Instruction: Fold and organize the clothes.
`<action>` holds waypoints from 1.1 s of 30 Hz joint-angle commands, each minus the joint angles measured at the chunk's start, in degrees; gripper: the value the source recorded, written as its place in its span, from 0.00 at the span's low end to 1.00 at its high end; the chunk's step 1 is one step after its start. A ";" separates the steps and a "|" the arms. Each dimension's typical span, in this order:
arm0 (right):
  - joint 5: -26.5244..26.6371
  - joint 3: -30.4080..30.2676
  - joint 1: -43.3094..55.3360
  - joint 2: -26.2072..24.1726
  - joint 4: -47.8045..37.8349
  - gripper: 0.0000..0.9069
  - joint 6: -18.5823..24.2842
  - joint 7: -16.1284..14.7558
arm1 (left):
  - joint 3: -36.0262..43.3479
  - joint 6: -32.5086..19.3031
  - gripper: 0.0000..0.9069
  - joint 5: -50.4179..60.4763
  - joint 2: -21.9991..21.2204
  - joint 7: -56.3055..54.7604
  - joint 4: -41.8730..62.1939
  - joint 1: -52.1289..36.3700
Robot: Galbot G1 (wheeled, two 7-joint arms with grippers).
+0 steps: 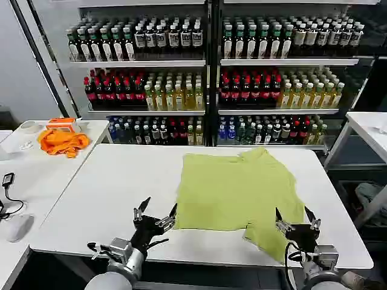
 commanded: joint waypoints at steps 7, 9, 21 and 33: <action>-0.96 -1.76 -8.54 0.85 0.28 1.00 -3.00 0.85 | 5.13 10.06 1.00 -3.47 2.03 -0.13 6.37 -6.01; -1.16 -2.14 -8.76 1.08 0.06 1.00 -3.03 0.79 | 6.05 10.06 1.00 -3.56 1.82 -0.21 7.64 -6.70; -1.24 -3.98 -8.72 1.52 -0.92 1.00 -2.65 0.97 | 7.93 10.00 0.97 -3.57 -0.64 -0.88 12.21 -9.47; -0.46 -4.73 -7.66 1.63 -1.54 0.00 -2.42 1.46 | 8.29 10.03 0.02 -4.58 -1.00 0.17 12.89 -8.09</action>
